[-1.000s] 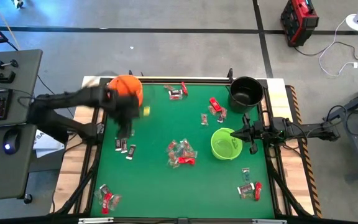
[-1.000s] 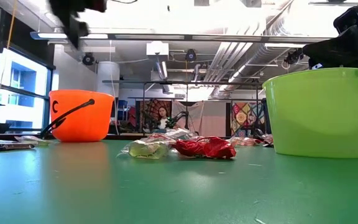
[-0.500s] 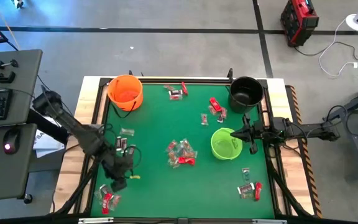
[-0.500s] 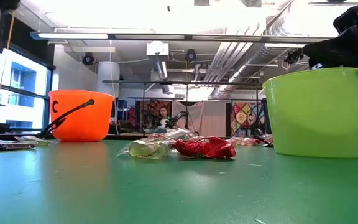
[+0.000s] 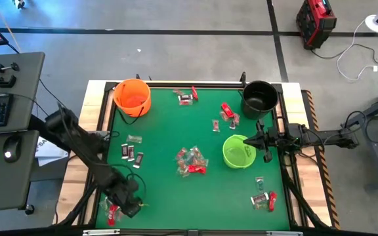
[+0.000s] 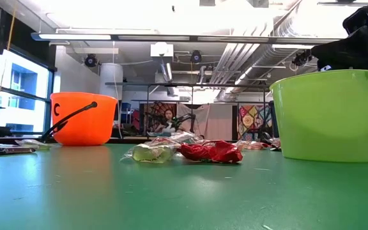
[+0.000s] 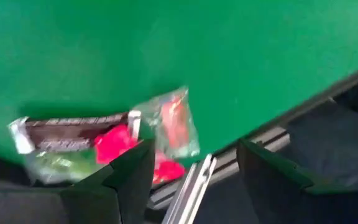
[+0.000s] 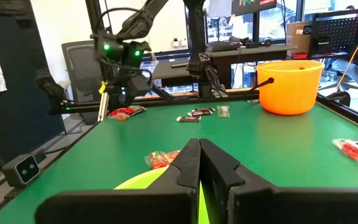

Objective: Sort candy by brand, put in halloween buckets
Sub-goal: Put the orange gummy into the orange bucket

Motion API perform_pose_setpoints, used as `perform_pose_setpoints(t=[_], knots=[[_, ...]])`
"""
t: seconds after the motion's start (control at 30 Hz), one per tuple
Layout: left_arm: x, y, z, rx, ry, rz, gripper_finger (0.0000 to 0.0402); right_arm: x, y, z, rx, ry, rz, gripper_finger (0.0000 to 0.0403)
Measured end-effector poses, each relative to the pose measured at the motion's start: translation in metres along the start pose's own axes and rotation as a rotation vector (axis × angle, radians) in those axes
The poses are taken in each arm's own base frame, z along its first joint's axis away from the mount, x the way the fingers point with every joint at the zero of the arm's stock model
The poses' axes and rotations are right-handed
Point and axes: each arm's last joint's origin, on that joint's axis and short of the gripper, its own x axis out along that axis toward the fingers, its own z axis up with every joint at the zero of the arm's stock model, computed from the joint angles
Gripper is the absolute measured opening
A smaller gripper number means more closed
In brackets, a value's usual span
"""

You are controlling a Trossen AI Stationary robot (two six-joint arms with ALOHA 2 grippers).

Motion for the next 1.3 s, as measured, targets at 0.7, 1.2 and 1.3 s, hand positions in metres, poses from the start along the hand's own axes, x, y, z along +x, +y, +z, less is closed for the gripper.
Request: perform_pose_setpoints(t=[0.7, 1.2, 1.3], knots=[[0.039, -0.002, 0.001, -0.072, -0.027, 0.067, 0.0182, 0.000, 0.000, 0.000, 0.000, 0.000, 0.000, 0.0000], [-0.075, 0.006, 0.016, 0.377, -0.314, -0.234, 0.0006, 0.000, 0.000, 0.000, 0.000, 0.000, 0.000, 0.0000], [-0.126, 0.026, 0.037, 0.391, -0.557, -0.307, 0.0005, 0.000, 0.000, 0.000, 0.000, 0.000, 0.000, 0.0000]])
